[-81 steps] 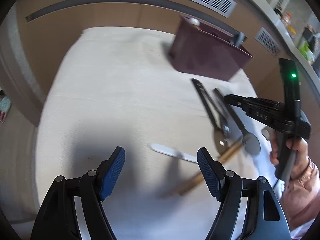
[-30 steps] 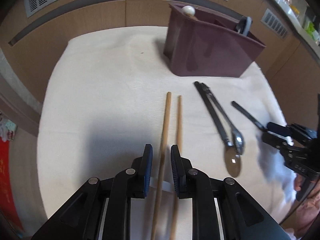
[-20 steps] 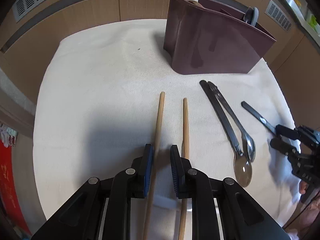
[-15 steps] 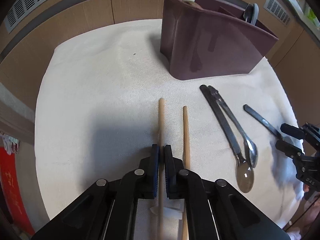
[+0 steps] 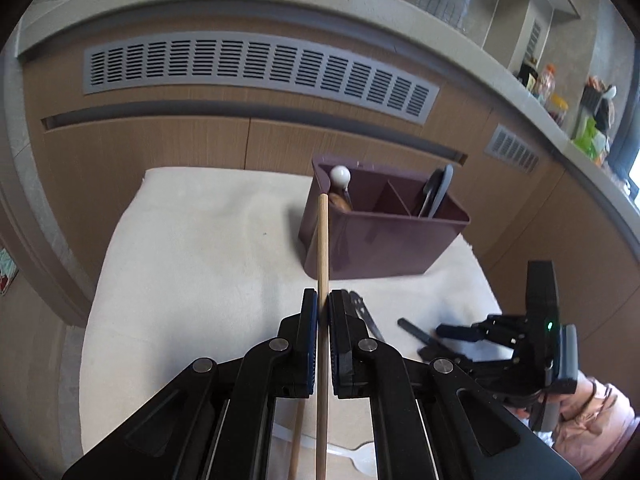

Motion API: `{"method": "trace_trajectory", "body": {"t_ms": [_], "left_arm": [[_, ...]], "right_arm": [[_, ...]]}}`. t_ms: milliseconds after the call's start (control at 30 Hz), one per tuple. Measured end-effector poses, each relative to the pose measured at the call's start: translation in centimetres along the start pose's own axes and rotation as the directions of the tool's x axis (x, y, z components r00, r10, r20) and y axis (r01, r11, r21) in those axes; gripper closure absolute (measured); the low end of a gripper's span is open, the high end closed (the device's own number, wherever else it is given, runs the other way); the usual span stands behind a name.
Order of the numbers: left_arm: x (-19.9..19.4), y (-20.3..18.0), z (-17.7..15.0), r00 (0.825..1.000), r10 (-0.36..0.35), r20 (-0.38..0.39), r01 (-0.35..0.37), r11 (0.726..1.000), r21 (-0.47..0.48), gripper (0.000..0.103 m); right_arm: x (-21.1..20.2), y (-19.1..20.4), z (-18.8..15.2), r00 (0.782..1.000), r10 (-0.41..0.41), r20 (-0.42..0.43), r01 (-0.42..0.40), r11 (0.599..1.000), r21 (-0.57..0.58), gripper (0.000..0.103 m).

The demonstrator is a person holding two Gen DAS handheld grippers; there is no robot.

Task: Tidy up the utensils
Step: 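Lift the chopstick in the left gripper and black spoon in the right over the holder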

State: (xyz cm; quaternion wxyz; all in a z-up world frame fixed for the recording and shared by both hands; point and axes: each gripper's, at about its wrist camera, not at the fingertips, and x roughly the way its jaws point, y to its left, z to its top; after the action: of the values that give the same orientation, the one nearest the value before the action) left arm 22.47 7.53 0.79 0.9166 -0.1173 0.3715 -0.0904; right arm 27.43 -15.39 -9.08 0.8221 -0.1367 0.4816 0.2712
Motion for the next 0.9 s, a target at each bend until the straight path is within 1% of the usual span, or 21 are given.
{"method": "trace_trajectory", "body": {"t_ms": [33,67,133,167,300,333,433,500,567,600,633,700,733,767,800,833,867,900], "left_arm": [[-0.3,0.0,0.1,1.0,-0.006,0.02,0.007,1.0,-0.019,0.098],[-0.5,-0.1,0.1,0.999,-0.009,0.032,0.01,1.0,-0.027,0.098],[-0.9,-0.2,0.2,0.998,-0.01,0.056,0.011,1.0,-0.028,0.098],[-0.9,-0.6,0.2,0.998,-0.008,0.062,0.01,1.0,-0.027,0.098],[-1.1,-2.0,-0.2,0.998,-0.023,0.059,0.024,1.0,-0.013,0.098],[-1.2,-2.2,-0.3,0.998,-0.027,0.059,0.028,1.0,-0.01,0.098],[-2.0,-2.9,-0.5,0.996,-0.049,0.074,0.05,0.999,-0.013,0.098],[-2.7,-3.3,-0.1,0.993,-0.067,0.093,0.069,0.998,-0.014,0.098],[-4.0,-4.1,1.0,0.987,-0.094,0.127,0.095,0.995,0.0,0.098],[-4.6,-4.4,1.7,0.984,-0.104,0.146,0.104,0.995,0.008,0.098],[-5.5,-5.2,3.2,0.975,-0.125,0.183,0.122,0.992,0.031,0.098],[-7.3,-6.7,5.9,0.955,-0.154,0.254,0.14,0.987,0.074,0.098],[-8.2,-7.5,7.3,0.94,-0.168,0.298,0.146,0.985,0.095,0.098],[-8.9,-8.1,8.5,0.925,-0.177,0.337,0.147,0.983,0.114,0.098],[-9.6,-8.9,9.7,0.906,-0.185,0.382,0.142,0.98,0.137,0.098],[-10.2,-9.6,11.0,0.884,-0.197,0.425,0.142,0.977,0.156,0.098],[-10.4,-10.1,12.1,0.868,-0.218,0.446,0.156,0.973,0.17,0.098],[-10.3,-10.4,13.2,0.855,-0.24,0.459,0.177,0.968,0.176,0.098]], "right_arm": [[-0.1,0.3,-0.1,1.0,-0.017,-0.004,0.017,1.0,-0.014,0.089],[-0.3,0.6,-0.3,1.0,-0.03,-0.003,0.03,0.999,-0.027,0.092],[-0.9,1.3,-1.0,0.998,-0.06,0.012,0.06,0.998,-0.033,0.092],[-1.3,1.3,-1.3,0.998,-0.059,0.024,0.06,0.998,-0.025,0.092],[-4.6,0.6,-2.2,0.993,-0.009,0.121,-0.002,0.996,0.09,0.092],[-5.8,0.4,-2.5,0.988,0.001,0.157,-0.02,0.992,0.123,0.092],[-8.7,0.3,-2.8,0.972,0.011,0.233,-0.051,0.985,0.166,0.092],[-11.0,0.6,-2.6,0.957,0.003,0.29,-0.055,0.984,0.171,0.092],[-13.1,0.9,-1.9,0.939,-0.013,0.344,-0.048,0.985,0.169,0.092],[-14.6,1.1,-1.1,0.923,-0.023,0.385,-0.042,0.986,0.16,0.092],[-15.9,1.1,-0.4,0.907,-0.032,0.419,-0.035,0.988,0.151,0.092],[-19.1,1.2,1.6,0.858,-0.072,0.509,0.005,0.991,0.132,0.092],[-20.8,1.3,2.9,0.82,-0.103,0.563,0.039,0.991,0.126,0.092],[-22.5,1.4,4.1,0.771,-0.137,0.622,0.072,0.989,0.128,0.092],[-23.9,1.5,5.3,0.723,-0.162,0.671,0.096,0.986,0.135,0.092],[-25.0,1.5,6.1,0.682,-0.183,0.708,0.113,0.983,0.146,0.092],[-26.1,1.4,7.0,0.633,-0.207,0.746,0.131,0.978,0.161,0.092],[-26.7,1.3,7.9,0.588,-0.23,0.775,0.148,0.973,0.177,0.092]]}}
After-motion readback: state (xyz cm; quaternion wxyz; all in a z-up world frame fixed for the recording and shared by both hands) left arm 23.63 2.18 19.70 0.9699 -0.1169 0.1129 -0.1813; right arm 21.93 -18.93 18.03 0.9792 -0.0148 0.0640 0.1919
